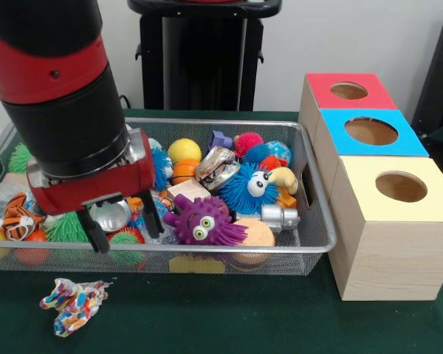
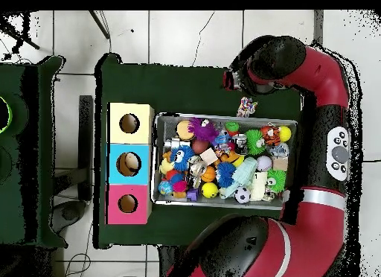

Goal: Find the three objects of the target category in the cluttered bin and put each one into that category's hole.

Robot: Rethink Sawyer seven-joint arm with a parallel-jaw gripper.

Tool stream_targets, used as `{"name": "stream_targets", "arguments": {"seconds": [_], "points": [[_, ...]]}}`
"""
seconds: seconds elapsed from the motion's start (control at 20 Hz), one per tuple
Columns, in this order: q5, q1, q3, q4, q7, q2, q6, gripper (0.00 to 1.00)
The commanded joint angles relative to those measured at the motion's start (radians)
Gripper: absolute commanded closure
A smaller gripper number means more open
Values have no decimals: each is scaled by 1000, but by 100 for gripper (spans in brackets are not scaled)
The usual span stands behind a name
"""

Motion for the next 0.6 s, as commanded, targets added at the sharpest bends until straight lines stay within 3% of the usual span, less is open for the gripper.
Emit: {"name": "stream_targets", "arguments": {"seconds": [0.05, 0.35, 0.6], "points": [[-48, 0, -4, 17, -14, 34, -18, 0], [-51, -9, -17, -7, 9, 35, -28, 0], [-76, -5, -70, -21, 60, 19, 34, 0]]}}
